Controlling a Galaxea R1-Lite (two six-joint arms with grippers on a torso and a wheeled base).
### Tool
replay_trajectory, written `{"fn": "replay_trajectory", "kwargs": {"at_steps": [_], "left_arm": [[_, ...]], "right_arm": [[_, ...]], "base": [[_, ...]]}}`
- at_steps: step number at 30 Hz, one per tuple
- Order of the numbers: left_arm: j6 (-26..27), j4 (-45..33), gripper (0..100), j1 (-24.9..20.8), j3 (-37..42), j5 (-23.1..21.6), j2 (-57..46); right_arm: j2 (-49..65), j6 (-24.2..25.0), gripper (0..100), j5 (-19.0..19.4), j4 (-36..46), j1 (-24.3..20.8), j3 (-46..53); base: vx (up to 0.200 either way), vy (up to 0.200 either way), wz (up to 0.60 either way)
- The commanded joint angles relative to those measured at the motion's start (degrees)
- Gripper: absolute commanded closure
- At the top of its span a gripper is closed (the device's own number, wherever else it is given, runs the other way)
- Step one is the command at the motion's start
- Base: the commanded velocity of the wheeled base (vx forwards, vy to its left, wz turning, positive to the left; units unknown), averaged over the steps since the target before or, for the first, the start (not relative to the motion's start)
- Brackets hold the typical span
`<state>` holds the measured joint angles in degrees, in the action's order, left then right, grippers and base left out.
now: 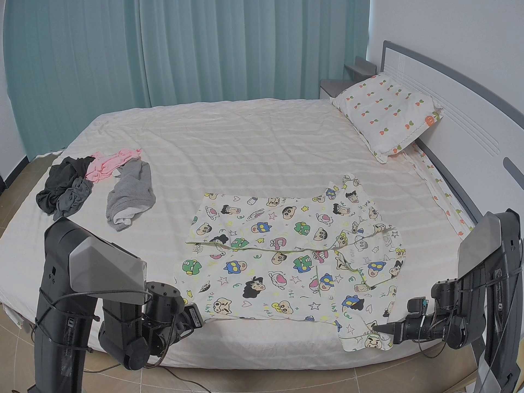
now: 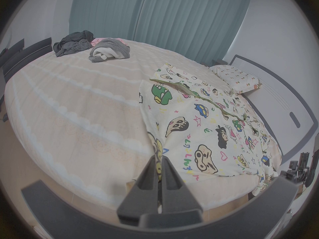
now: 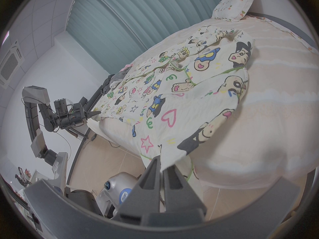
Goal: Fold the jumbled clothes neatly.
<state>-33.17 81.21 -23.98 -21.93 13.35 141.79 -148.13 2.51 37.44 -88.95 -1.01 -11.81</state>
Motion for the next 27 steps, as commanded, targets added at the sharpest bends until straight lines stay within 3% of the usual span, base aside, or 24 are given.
{"fn": "replay_trajectory", "kwargs": {"at_steps": [1,10,11,27], "left_arm": [[0.0,0.1,100,0.0,0.0,0.0,0.2],[0.0,0.1,100,0.0,0.0,0.1,0.4],[0.0,0.1,100,0.0,0.0,0.1,0.3],[0.1,0.5,100,0.0,-0.2,0.1,0.3]], "right_arm": [[0.1,0.6,100,-0.8,-0.6,0.0,-0.9],[0.2,2.2,100,-3.4,-0.6,-0.7,-0.6],[0.2,2.2,0,-3.3,-0.6,-0.7,-0.7],[0.2,5.8,0,-3.3,-0.5,-3.1,-4.7]], "base": [[0.000,0.000,0.00],[0.000,0.000,0.00],[0.000,0.000,0.00],[0.000,0.000,0.00]]}}
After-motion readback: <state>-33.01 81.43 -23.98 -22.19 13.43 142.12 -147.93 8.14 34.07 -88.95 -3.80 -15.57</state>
